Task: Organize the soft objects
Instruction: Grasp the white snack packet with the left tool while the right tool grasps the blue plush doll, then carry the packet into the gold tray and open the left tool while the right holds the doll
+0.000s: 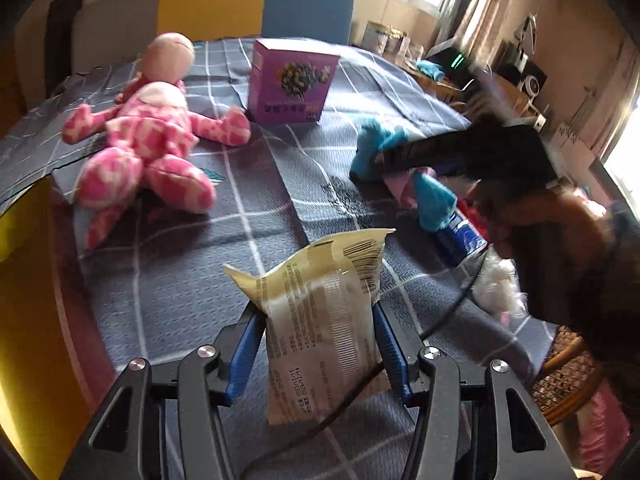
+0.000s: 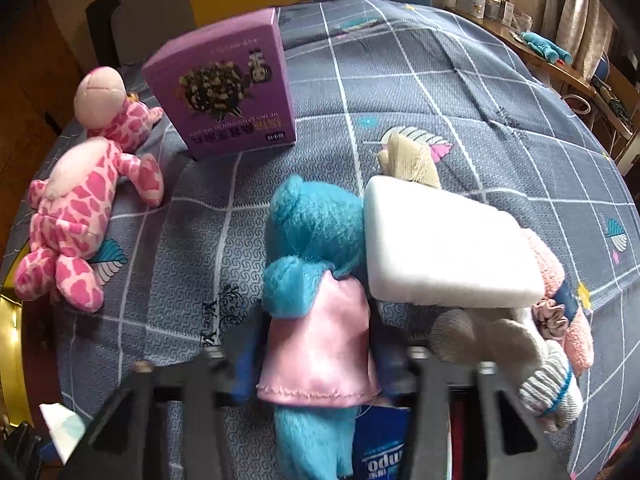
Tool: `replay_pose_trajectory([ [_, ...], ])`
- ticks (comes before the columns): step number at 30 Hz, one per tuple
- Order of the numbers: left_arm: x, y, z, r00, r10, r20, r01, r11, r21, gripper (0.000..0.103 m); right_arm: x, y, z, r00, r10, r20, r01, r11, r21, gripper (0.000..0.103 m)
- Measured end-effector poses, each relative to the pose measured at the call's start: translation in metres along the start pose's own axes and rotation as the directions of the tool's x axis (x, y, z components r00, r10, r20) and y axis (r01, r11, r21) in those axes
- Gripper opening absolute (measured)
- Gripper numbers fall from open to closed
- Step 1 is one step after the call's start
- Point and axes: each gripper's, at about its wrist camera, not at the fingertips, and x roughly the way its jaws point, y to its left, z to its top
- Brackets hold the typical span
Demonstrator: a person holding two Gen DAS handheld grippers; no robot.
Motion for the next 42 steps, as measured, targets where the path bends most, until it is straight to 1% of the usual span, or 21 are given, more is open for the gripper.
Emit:
replay_pose_trajectory([
  [3, -0.02, 0.011, -0.001, 0.999, -0.012, 0.029, 0.013, 0.999, -0.032, 0.053, 0.011, 0.001, -0.008, 1.0, 0.007, -0.011, -0.007, 1.0, -0.011, 0.028],
  [5, -0.037, 0.022, -0.001, 0.998, -0.016, 0.058, 0.02, 0.998, -0.066, 0.053, 0.01, 0.005, -0.012, 1.0, -0.008, 0.012, 0.009, 0.999, -0.049, 0.028],
  [7, -0.057, 0.041, -0.002, 0.995, -0.027, 0.091, 0.038, 0.992, -0.123, 0.053, 0.01, 0.003, -0.012, 1.0, 0.0, 0.008, 0.001, 0.999, -0.052, 0.028],
  [9, -0.071, 0.059, -0.002, 0.993, -0.013, 0.119, 0.034, 0.984, -0.175, 0.053, 0.012, 0.001, -0.011, 1.0, 0.01, -0.009, -0.01, 0.998, -0.054, 0.029],
  [12, -0.095, 0.096, -0.001, 0.986, 0.037, 0.164, 0.01, 0.961, -0.276, 0.053, 0.014, 0.003, -0.011, 1.0, -0.001, -0.011, 0.0, 0.997, -0.075, 0.029],
  [14, -0.105, 0.119, -0.001, 0.981, 0.038, 0.189, 0.029, 0.941, -0.338, 0.053, 0.014, 0.004, -0.012, 1.0, -0.011, -0.001, 0.011, 0.996, -0.086, 0.03],
  [16, -0.111, 0.14, -0.001, 0.98, 0.058, 0.192, 0.026, 0.914, -0.406, 0.053, 0.014, 0.007, -0.013, 1.0, -0.02, 0.005, 0.02, 0.996, -0.092, 0.03],
  [19, -0.116, 0.15, 0.002, 0.974, 0.116, 0.195, -0.022, 0.903, -0.428, 0.052, 0.013, 0.009, -0.015, 1.0, -0.021, 0.012, 0.022, 0.995, -0.101, 0.03],
  [20, -0.118, 0.152, 0.002, 0.973, 0.121, 0.196, -0.024, 0.9, -0.436, 0.052, 0.013, 0.009, -0.016, 1.0, -0.02, 0.017, 0.022, 0.994, -0.109, 0.03],
  [22, -0.123, 0.16, 0.003, 0.973, 0.071, 0.222, 0.04, 0.888, -0.458, 0.052, 0.012, 0.01, -0.018, 1.0, -0.02, 0.023, 0.023, 0.993, -0.118, 0.03],
  [23, -0.126, 0.162, 0.003, 0.971, 0.069, 0.23, 0.046, 0.887, -0.46, 0.052, 0.011, 0.011, -0.019, 1.0, -0.02, 0.025, 0.023, 0.993, -0.119, 0.03],
  [26, -0.134, 0.169, 0.006, 0.962, 0.119, 0.247, 0.009, 0.886, -0.463, 0.052, 0.01, 0.014, -0.022, 0.999, -0.025, 0.03, 0.029, 0.992, -0.125, 0.031],
  [30, -0.138, 0.188, 0.009, 0.948, 0.232, 0.216, -0.104, 0.871, -0.48, 0.052, 0.012, 0.013, -0.022, 0.999, -0.024, 0.036, 0.028, 0.991, -0.128, 0.031],
  [31, -0.133, 0.198, 0.01, 0.945, 0.269, 0.188, -0.15, 0.862, -0.483, 0.052, 0.011, 0.013, -0.022, 0.999, -0.023, 0.037, 0.028, 0.991, -0.128, 0.031],
  [34, -0.105, 0.226, 0.013, 0.947, 0.315, 0.06, -0.247, 0.834, -0.494, 0.052, 0.011, 0.013, -0.024, 0.999, -0.024, 0.043, 0.03, 0.991, -0.131, 0.031],
  [35, -0.097, 0.233, 0.013, 0.944, 0.33, 0.025, -0.275, 0.825, -0.493, 0.052, 0.011, 0.013, -0.025, 0.999, -0.024, 0.045, 0.03, 0.991, -0.13, 0.031],
  [36, -0.086, 0.24, 0.013, 0.934, 0.357, -0.016, -0.319, 0.81, -0.492, 0.052, 0.011, 0.013, -0.025, 0.999, -0.023, 0.047, 0.029, 0.991, -0.129, 0.031],
  [37, -0.079, 0.244, 0.012, 0.929, 0.368, -0.036, -0.337, 0.805, -0.488, 0.051, 0.011, 0.013, -0.026, 0.999, -0.023, 0.048, 0.029, 0.991, -0.128, 0.031],
  [39, -0.067, 0.247, 0.01, 0.933, 0.36, -0.029, -0.324, 0.798, -0.508, 0.05, 0.011, 0.013, -0.026, 0.999, -0.022, 0.048, 0.028, 0.991, -0.127, 0.031],
  [41, -0.059, 0.243, 0.01, 0.952, 0.307, -0.013, -0.267, 0.805, -0.53, 0.049, 0.011, 0.013, -0.026, 0.999, -0.023, 0.048, 0.029, 0.991, -0.128, 0.031],
  [42, -0.056, 0.242, 0.011, 0.957, 0.29, -0.011, -0.251, 0.805, -0.538, 0.049, 0.011, 0.013, -0.027, 0.999, -0.023, 0.048, 0.029, 0.991, -0.128, 0.031],
])
